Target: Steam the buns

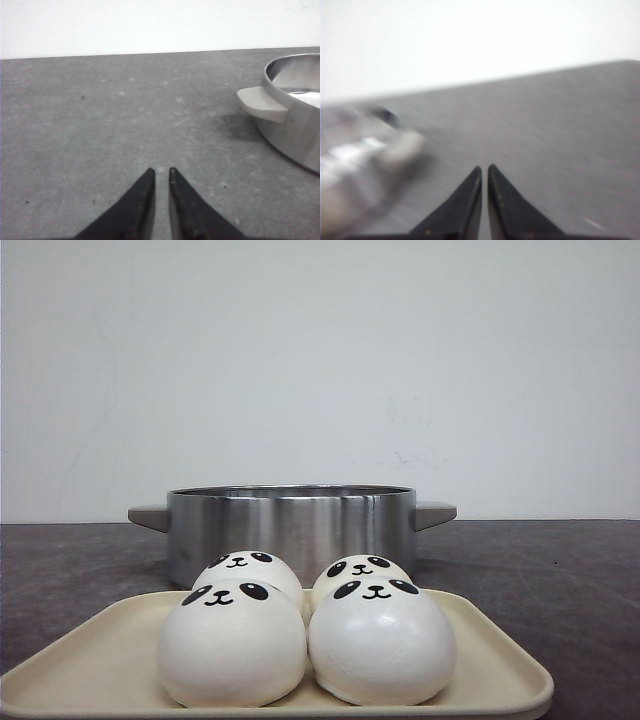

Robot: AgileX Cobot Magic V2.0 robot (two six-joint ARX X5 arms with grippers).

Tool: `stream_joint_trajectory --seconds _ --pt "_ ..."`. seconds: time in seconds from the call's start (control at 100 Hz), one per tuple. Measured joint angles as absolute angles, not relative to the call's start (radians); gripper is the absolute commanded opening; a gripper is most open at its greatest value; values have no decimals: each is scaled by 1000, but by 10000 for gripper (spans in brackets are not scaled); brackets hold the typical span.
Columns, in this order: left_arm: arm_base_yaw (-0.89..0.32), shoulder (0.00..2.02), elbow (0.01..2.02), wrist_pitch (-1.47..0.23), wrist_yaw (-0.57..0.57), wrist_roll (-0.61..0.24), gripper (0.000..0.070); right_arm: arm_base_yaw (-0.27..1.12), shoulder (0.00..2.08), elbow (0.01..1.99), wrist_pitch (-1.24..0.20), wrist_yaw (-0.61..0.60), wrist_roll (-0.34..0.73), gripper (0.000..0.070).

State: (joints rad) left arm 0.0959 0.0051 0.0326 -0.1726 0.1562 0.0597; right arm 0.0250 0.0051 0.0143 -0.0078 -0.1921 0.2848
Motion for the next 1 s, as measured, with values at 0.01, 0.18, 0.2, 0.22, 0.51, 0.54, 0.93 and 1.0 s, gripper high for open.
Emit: stream_joint_trajectory --seconds 0.01,0.18,0.2,0.22,0.51,0.54,0.93,1.0 --pt "96 5 33 -173 156 59 0 25 5 14 3 -202 297 7" --pt "96 5 34 -134 189 -72 0 25 5 27 180 -260 484 5" --pt "96 5 35 -132 196 -106 0 25 5 36 175 -258 499 5" --pt "96 5 38 -131 208 -144 0 25 6 48 168 -256 510 5" --pt "93 130 337 -152 310 -405 4 25 176 493 -196 -179 464 5" --pt "88 167 378 -161 313 -405 4 25 218 548 -239 -179 434 5" --pt "39 479 722 -161 332 -348 700 25 490 910 -331 -352 325 399" --pt "33 479 722 -171 337 -346 700 25 502 912 -332 -393 326 700"
